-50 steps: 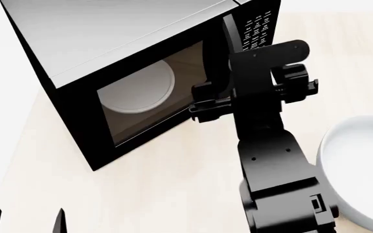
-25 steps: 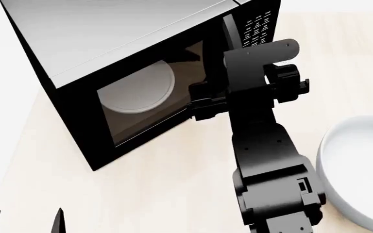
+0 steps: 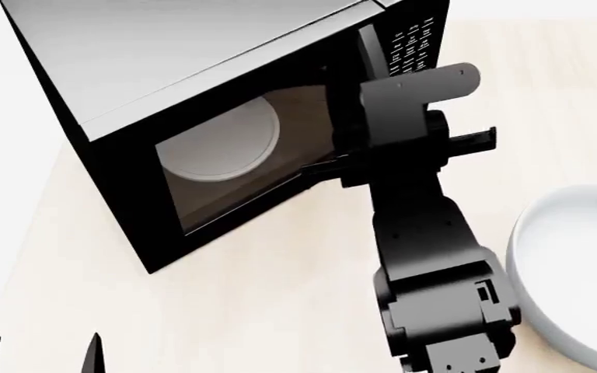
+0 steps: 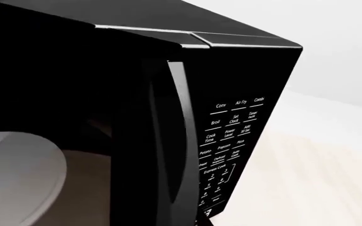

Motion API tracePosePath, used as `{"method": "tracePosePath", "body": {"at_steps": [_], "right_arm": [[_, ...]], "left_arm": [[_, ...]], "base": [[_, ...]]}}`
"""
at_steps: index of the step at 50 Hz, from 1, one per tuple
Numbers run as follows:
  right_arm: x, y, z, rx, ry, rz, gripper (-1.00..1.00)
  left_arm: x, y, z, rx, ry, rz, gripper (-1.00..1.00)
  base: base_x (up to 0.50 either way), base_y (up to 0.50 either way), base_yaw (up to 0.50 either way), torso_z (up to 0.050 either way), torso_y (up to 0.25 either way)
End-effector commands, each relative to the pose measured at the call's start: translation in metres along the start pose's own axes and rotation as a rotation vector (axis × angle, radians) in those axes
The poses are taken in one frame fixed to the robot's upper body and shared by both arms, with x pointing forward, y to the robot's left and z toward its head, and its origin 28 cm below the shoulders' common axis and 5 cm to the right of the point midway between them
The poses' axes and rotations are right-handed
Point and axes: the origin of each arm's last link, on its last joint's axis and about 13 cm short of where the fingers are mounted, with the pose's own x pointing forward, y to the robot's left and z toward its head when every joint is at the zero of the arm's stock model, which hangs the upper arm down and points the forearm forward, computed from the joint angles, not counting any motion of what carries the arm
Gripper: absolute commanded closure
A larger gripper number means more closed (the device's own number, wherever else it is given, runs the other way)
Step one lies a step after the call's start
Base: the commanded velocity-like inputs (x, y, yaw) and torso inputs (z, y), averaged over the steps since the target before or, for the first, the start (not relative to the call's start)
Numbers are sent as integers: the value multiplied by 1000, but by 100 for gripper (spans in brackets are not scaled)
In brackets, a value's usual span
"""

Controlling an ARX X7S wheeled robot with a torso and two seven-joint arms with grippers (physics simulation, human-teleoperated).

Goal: Open the microwave.

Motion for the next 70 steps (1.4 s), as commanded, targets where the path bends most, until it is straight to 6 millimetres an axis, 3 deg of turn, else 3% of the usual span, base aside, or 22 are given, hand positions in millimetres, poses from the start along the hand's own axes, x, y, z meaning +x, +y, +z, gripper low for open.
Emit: {"method": "tracePosePath", "body": {"at_steps": [1, 14, 27, 40, 70], "right_arm": [[-9, -2, 3, 8, -31, 15, 100], [-33, -8, -3, 47, -53, 36, 100], [-74, 0, -1, 31, -66, 42, 100], [-102, 9, -8, 59, -86, 3, 100], [-144, 22, -14, 79, -124, 84, 100]], "left_arm": [[-1, 0, 0, -3, 0, -1, -100], [-1, -1, -1, 3, 1, -6, -100], [-1, -2, 0, 6, 0, -8, -100], [0, -1, 0, 5, -2, -5, -100], [-1, -2, 0, 3, -1, -8, -100]], "base": [[0, 0, 0, 0, 0], [0, 0, 0, 0, 0], [0, 0, 0, 0, 2], [0, 0, 0, 0, 2], [0, 0, 0, 1, 3]]}}
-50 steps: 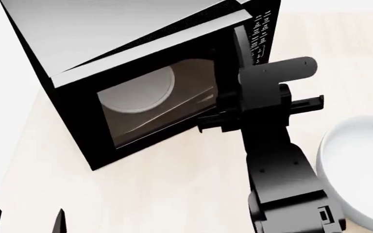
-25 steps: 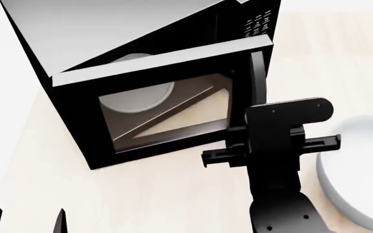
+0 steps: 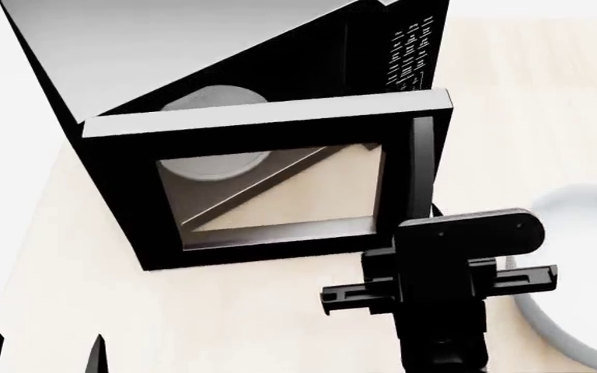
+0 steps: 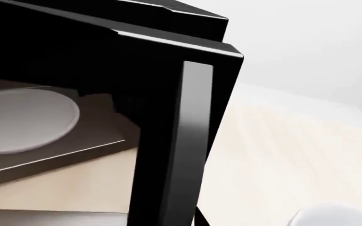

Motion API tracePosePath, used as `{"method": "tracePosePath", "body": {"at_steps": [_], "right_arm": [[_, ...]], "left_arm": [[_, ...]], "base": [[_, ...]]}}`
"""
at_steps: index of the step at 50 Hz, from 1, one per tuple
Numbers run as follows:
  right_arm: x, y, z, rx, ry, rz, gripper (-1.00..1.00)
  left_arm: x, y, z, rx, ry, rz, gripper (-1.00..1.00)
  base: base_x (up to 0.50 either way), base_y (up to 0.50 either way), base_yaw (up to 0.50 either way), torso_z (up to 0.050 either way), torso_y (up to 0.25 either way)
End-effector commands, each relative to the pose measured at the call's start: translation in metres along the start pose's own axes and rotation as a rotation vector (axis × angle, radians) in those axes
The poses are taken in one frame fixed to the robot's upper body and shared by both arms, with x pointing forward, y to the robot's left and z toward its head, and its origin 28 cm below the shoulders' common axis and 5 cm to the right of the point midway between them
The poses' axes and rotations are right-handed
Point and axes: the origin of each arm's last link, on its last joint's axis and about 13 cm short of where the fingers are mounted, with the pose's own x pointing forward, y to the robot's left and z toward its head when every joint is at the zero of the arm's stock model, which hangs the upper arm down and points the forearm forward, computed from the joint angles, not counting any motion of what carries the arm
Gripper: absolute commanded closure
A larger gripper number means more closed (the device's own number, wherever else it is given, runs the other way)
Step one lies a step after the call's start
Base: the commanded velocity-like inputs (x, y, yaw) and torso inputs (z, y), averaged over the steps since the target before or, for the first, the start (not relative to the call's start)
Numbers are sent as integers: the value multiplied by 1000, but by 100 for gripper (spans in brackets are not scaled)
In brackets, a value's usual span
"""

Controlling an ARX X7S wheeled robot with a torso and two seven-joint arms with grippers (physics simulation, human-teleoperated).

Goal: Open the microwave.

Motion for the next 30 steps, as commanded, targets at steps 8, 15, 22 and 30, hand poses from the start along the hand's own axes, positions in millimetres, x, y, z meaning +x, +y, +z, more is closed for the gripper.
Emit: {"method": "tracePosePath", "body": {"at_steps": [8, 15, 22, 30], "right_arm": [[-29, 21, 15, 85, -122, 178, 100], [-38, 23, 14, 81, -138, 193, 100], [-47, 26, 12, 82, -151, 211, 100], [-48, 28, 5, 95, -147, 216, 100]], "left_arm": [[0, 1, 1, -3, -2, 2, -100], [-1, 0, 1, -2, -2, -2, -100], [-1, 1, 2, -9, 0, 0, -100], [-1, 1, 3, -11, -2, -1, -100]], "base": [[0, 0, 0, 1, 3], [0, 0, 0, 1, 5], [0, 0, 0, 1, 3], [0, 0, 0, 1, 3]]}}
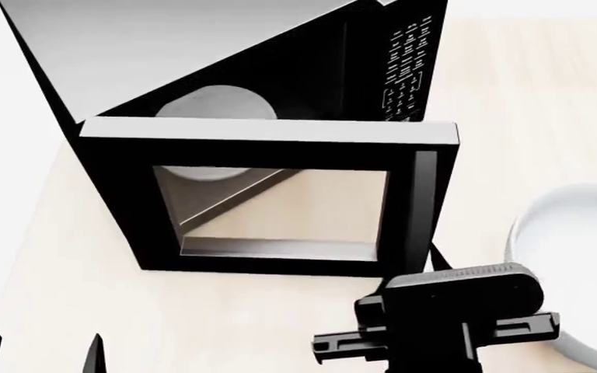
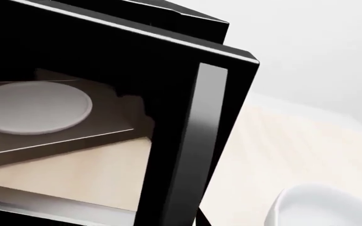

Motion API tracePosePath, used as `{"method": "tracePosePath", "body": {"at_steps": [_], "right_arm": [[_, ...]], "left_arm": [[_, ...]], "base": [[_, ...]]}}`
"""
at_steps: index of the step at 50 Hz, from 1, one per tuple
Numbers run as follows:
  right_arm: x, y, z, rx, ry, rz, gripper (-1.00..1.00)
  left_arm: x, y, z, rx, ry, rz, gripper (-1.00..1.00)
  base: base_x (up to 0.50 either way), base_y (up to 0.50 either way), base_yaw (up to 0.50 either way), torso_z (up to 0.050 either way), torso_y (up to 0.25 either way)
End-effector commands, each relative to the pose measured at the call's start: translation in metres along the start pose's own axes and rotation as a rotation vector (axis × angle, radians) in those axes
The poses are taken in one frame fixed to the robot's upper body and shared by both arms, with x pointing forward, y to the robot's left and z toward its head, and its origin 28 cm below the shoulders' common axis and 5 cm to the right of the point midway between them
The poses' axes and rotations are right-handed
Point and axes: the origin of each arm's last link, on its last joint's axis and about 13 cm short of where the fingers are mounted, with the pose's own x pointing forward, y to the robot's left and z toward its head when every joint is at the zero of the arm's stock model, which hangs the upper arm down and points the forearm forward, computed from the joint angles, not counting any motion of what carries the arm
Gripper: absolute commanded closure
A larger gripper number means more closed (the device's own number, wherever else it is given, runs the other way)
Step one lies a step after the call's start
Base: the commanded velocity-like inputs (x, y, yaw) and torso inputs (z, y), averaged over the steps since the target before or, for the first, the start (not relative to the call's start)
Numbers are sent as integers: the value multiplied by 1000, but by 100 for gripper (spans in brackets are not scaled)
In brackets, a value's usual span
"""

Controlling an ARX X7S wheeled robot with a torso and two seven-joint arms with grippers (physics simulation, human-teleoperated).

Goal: Open the microwave.

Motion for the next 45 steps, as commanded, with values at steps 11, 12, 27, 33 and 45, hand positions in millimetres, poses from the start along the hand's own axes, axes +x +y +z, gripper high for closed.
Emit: {"method": "tracePosePath", "body": {"at_steps": [11, 12, 27, 33, 45], "right_arm": [[-8, 22, 15, 112, -123, 194, -100], [-8, 22, 15, 113, -123, 194, -100], [-9, 17, 14, 130, -156, 172, -100], [-9, 11, 12, 129, -164, 150, -100], [-15, -3, 11, 136, -177, 99, -100]], "left_arm": [[0, 0, 0, 0, 0, -2, -100], [0, 0, 0, 0, 0, -2, -100], [0, 0, -1, -3, 3, -2, -100], [0, 0, -1, -3, 4, 0, -100], [-1, -1, 0, -2, 3, -2, -100]], "base": [[0, 0, 0, 1, 3], [0, 0, 0, 0, 11], [0, 0, 0, 1, 3], [0, 0, 0, 2, 3], [0, 0, 0, 1, 2]]}}
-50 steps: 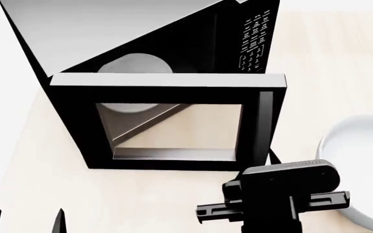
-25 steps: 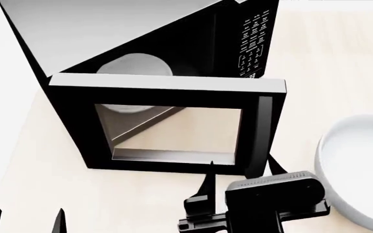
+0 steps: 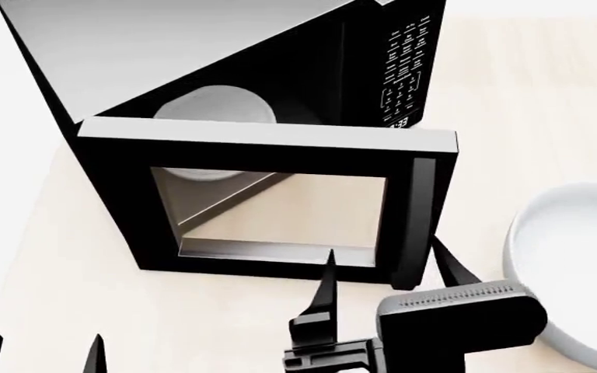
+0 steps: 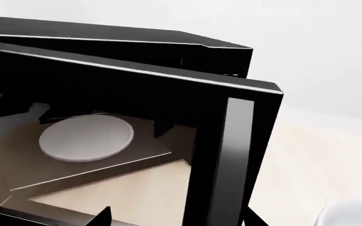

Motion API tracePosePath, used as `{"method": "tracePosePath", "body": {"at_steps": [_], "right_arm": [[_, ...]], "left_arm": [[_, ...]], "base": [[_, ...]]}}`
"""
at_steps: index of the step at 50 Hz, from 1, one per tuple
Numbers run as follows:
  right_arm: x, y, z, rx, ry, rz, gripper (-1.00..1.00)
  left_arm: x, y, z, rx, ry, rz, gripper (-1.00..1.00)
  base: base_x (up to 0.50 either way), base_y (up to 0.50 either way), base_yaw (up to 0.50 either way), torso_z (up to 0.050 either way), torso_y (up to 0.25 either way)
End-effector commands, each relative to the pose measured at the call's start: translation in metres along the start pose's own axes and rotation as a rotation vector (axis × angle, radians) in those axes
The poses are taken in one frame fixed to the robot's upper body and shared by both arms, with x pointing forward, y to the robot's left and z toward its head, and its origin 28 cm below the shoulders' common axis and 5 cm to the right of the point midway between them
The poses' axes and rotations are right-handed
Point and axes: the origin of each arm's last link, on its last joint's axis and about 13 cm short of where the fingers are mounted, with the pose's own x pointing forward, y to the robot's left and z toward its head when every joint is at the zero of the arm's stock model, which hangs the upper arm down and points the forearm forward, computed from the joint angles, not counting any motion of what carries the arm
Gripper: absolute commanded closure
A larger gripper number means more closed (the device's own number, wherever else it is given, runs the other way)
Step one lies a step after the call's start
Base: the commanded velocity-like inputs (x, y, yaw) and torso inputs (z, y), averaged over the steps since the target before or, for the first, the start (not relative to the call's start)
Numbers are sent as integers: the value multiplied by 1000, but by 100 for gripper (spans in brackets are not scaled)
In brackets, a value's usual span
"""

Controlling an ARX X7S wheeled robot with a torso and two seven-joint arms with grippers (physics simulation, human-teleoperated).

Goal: Open the microwave.

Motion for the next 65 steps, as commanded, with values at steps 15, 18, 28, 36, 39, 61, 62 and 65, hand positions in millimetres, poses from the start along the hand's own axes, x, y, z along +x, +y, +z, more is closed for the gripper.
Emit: {"method": "tracePosePath", "body": {"at_steps": [15, 18, 28, 36, 39, 61, 62, 65], "right_arm": [[-21, -20, 20, 24, -114, -48, -100], [-26, -21, 27, 32, -126, -50, -100], [-34, -22, 73, -23, -89, -20, -100], [-32, -21, 112, -57, -89, -31, -100], [-30, -20, 124, -60, -85, -20, -100], [18, -40, 197, -32, -22, 36, -100], [20, -41, 198, -39, -12, 30, -100], [30, -45, 203, -56, 19, 13, -100]], "left_arm": [[-1, -1, 0, 4, -1, -2, -100], [-1, -1, 0, 4, -1, -5, -100], [-1, -2, 0, 3, 0, -9, -100], [-1, -2, 1, -3, -2, -13, -100], [-2, -2, 2, -6, -3, -14, -100], [-1, 0, 3, -16, -4, -9, -100], [-1, 0, 3, -17, -4, -10, -100], [-1, -1, 3, -17, -4, -11, -100]], "base": [[0, 0, 0, 0, 0], [0, 0, 0, 0, 0], [0, 0, 0, 0, 0], [0, 0, 0, 0, 0], [0, 0, 0, 0, 0], [0, 0, 0, 0, 0], [0, 0, 0, 0, 0], [0, 0, 0, 0, 0]]}}
